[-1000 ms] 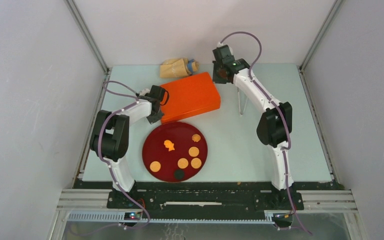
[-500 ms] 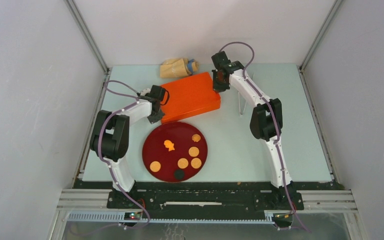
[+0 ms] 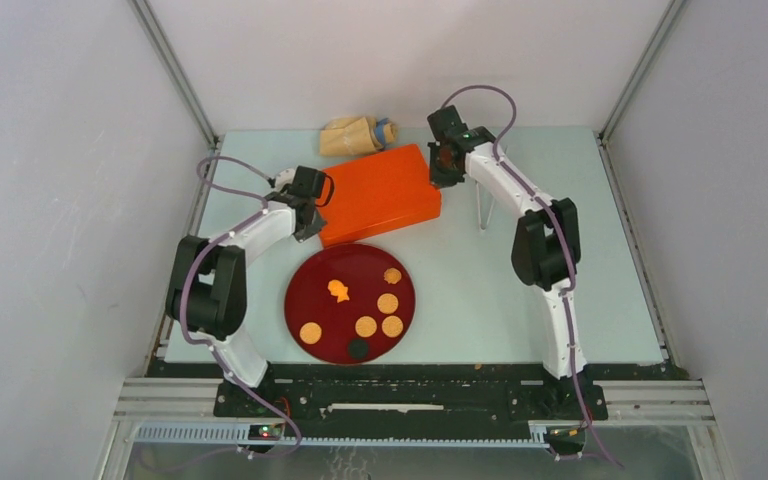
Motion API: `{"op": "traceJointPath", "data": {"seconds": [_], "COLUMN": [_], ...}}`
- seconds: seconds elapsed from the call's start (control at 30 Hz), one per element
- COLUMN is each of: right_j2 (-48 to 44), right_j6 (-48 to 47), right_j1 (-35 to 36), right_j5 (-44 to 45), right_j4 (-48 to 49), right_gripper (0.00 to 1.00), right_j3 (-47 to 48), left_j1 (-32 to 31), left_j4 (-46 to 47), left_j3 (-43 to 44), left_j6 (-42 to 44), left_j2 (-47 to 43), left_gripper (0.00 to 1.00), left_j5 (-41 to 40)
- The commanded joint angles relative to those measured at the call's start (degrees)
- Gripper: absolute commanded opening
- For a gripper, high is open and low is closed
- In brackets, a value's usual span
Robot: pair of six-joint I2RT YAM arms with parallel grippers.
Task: Pack the cookies
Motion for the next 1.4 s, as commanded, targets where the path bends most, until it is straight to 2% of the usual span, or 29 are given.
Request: {"op": "traceJointPath", "data": {"seconds": [0.0,0.1,0.33,0.57,0.67,0.87,1.03,1.17,1.37], "right_j2": [-4.76,0.48,5.14,7.52,3.48,-15.48,-24.75,-32.35,-41.26], "right_j6": [-1.60,-2.34,-0.27,0.38,0.23,-2.71,-4.32,-4.48,-3.54], "right_j1": [1.68,2.24,2.34,2.12,2.63,5.31,7.05,8.29,8.36], "right_j5": [1.70,-0.38,-5.75,-8.03,-6.49,-0.45,3.59,6.71,7.84], "right_j4": [2.14,-3.85,-5.81,-6.81,-3.67,9.86,9.55,11.30,13.46], "right_gripper": [0.03,0.03,0.03,0.03,0.04,0.07,0.07,0.07,0.08], "right_j3": [9.73,16.62,11.18,8.70,6.38,-6.78,-10.55,-18.99,-29.14], "left_j1": [-0.36,-0.36,-0.36,-1.94,-3.59,-8.63,-10.05,-11.00,-11.52], "left_j4": [1.46,1.35,0.36,-1.41,-2.98,-4.82,-5.25,-4.68,-3.96], "left_j3": [-1.57,-1.74,-2.08,-1.63,-0.67,-0.36,-2.20,-4.95,-7.80], "left_j6": [1.12,1.04,1.03,1.76,2.64,5.24,6.23,7.10,7.24], "left_j2": [-3.78,-4.15,-7.88,-17.13,-21.62,-31.23,-37.66,-42.02,-44.77], "left_gripper": [0.00,0.00,0.00,0.00,0.00,0.02,0.03,0.05,0.14], "left_j5": [-1.43,-1.39,-2.38,-5.01,-7.46,-16.05,-17.94,-18.74,-18.06]}}
